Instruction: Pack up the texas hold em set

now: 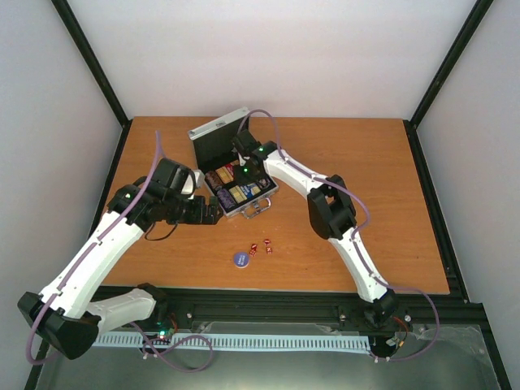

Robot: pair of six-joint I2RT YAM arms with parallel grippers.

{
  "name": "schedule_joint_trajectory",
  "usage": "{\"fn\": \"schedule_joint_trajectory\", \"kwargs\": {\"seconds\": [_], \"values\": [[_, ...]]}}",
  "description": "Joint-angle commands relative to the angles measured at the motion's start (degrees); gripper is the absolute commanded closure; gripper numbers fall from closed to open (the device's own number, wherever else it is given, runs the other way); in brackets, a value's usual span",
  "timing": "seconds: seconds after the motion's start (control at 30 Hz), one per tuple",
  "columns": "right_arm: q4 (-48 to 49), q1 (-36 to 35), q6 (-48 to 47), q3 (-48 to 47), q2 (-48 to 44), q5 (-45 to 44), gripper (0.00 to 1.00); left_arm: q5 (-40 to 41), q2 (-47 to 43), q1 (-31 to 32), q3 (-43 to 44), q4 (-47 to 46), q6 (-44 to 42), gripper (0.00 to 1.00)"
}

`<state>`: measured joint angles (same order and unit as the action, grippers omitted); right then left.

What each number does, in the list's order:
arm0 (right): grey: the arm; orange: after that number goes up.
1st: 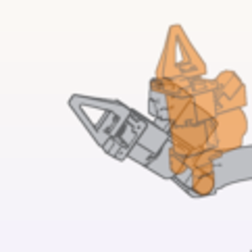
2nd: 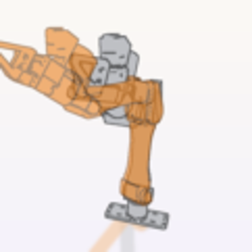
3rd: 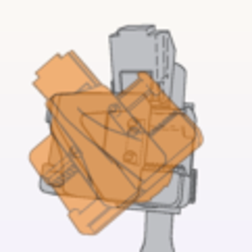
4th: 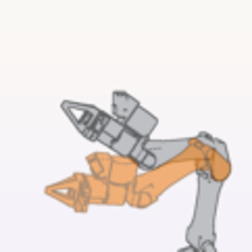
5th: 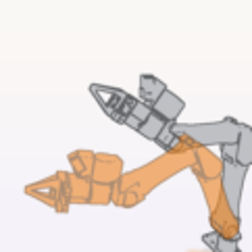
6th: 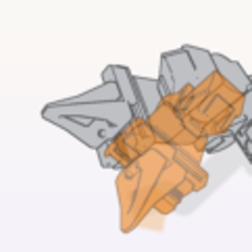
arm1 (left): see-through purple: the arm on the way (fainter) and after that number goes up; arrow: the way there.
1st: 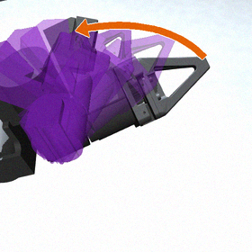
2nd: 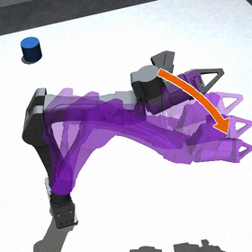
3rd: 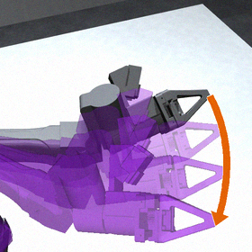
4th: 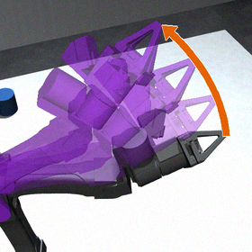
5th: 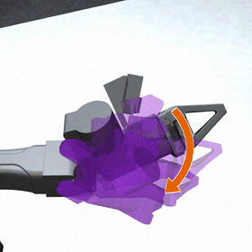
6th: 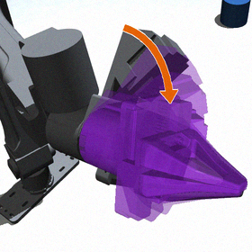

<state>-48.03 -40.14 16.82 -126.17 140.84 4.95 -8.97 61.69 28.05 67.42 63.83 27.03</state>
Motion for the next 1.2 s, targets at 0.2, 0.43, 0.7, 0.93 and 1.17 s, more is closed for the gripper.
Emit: {"fn": "schedule_joint_trajectory", "kwargs": {"seconds": [0.2,0.43,0.7,0.93,1.17], "values": [[3.02,0.67,-2.74,-1.37,3.39,-3.58,0.94,0.13,1.12,-0.37,0.57,-0.99,0.39,0.00],[1.56,0.85,-2.79,-2.43,3.35,-4.17,0.79,0.14,1.90,-0.39,0.76,-1.07,0.49,0.00],[2.32,0.77,-3.97,-0.53,-2.67,-1.71,0.70,0.27,1.81,-0.37,1.65,-0.58,0.57,0.00],[0.51,0.40,-4.38,7.16,-12.59,-1.53,0.59,-0.15,1.59,-0.41,2.47,-0.46,0.66,0.00],[-1.38,-3.05,-4.01,30.04,-27.88,-3.26,0.33,-0.27,1.75,-0.36,3.23,-0.45,0.46,0.00]]}}
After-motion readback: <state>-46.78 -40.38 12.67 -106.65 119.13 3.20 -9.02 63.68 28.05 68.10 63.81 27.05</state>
